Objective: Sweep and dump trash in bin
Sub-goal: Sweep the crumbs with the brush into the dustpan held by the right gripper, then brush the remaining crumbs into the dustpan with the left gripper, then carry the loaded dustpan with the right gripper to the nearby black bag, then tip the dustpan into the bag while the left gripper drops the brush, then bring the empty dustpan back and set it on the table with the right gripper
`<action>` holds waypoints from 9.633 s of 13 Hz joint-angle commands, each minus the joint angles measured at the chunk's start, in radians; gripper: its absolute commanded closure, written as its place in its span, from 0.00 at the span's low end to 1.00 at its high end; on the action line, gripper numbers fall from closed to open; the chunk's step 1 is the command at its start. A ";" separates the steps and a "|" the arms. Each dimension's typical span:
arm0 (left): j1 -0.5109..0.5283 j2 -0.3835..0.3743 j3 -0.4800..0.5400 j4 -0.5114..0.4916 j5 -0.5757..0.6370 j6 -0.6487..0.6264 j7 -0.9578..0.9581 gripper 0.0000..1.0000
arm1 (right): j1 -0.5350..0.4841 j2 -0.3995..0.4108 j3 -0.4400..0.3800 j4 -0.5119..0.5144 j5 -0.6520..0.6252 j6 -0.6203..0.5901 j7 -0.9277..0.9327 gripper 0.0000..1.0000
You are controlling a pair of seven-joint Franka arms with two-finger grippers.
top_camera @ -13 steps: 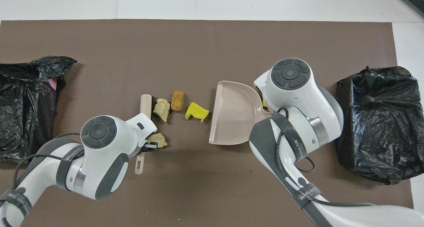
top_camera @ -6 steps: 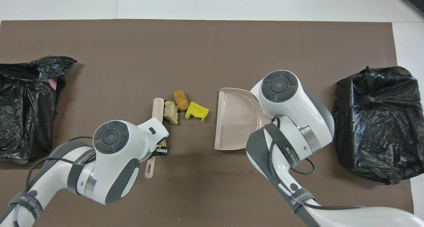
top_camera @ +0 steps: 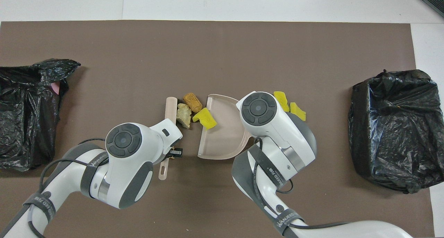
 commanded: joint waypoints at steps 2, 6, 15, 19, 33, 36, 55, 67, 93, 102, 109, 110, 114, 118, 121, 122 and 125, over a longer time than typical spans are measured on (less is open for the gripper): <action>-0.127 0.014 0.001 0.035 -0.026 0.012 0.051 1.00 | 0.006 -0.008 0.007 -0.014 0.120 0.020 -0.004 1.00; -0.196 0.004 -0.005 0.047 -0.030 -0.004 0.125 1.00 | 0.027 -0.009 0.007 -0.012 0.122 0.026 0.028 1.00; -0.068 -0.168 0.012 0.044 -0.032 -0.307 -0.226 1.00 | 0.029 -0.012 0.007 -0.012 0.120 0.028 0.041 1.00; 0.024 -0.246 0.013 -0.066 -0.029 -0.366 -0.276 1.00 | 0.035 -0.015 0.007 -0.019 0.083 0.012 0.028 1.00; -0.245 -0.218 0.004 -0.165 -0.076 -0.033 -0.256 1.00 | 0.059 -0.009 0.007 -0.069 0.025 0.077 0.016 1.00; -0.248 -0.225 0.005 -0.148 -0.076 -0.042 -0.251 1.00 | 0.059 -0.009 0.007 -0.069 0.025 0.074 0.021 1.00; -0.011 -0.320 0.006 -0.175 -0.092 -0.239 -0.295 1.00 | -0.049 -0.141 0.007 -0.052 0.062 -0.081 -0.080 1.00; -0.425 -0.188 -0.016 -0.198 -0.098 0.031 -0.667 1.00 | -0.526 -0.356 -0.013 0.032 0.112 -0.302 -0.451 1.00; 0.290 -0.032 -0.007 0.435 0.013 -0.390 0.160 0.00 | -0.619 -0.363 -0.033 -0.092 -0.964 -0.176 -0.804 1.00; 0.417 -0.046 -0.004 0.624 0.056 -0.712 0.336 0.00 | -0.619 -0.414 0.252 0.061 -0.593 -0.551 -0.216 1.00; 0.430 -0.049 -0.004 0.653 0.069 -0.746 0.344 0.00 | -0.467 -0.326 0.264 0.102 -0.103 -0.444 0.696 1.00; 0.430 -0.052 -0.004 0.648 0.070 -0.751 0.347 0.00 | -0.445 -0.292 0.264 0.136 -0.052 -0.407 0.740 1.00; 0.428 -0.062 -0.004 0.634 0.094 -0.749 0.393 0.00 | -0.266 0.057 0.263 0.427 0.002 -0.364 1.198 1.00; 0.443 -0.058 -0.004 0.641 0.093 -0.742 0.382 0.00 | -0.191 0.256 0.264 0.601 0.080 -0.188 1.375 1.00; 0.459 -0.055 -0.004 0.645 0.093 -0.729 0.384 0.00 | -0.110 0.406 0.254 0.674 0.074 -0.080 1.418 1.00; 0.466 -0.055 -0.004 0.644 0.094 -0.734 0.384 0.00 | -0.091 0.428 0.249 0.688 0.073 -0.065 1.423 1.00; 0.465 -0.053 -0.004 0.645 0.093 -0.729 0.384 0.00 | -0.086 0.440 0.257 0.620 0.085 0.026 1.427 1.00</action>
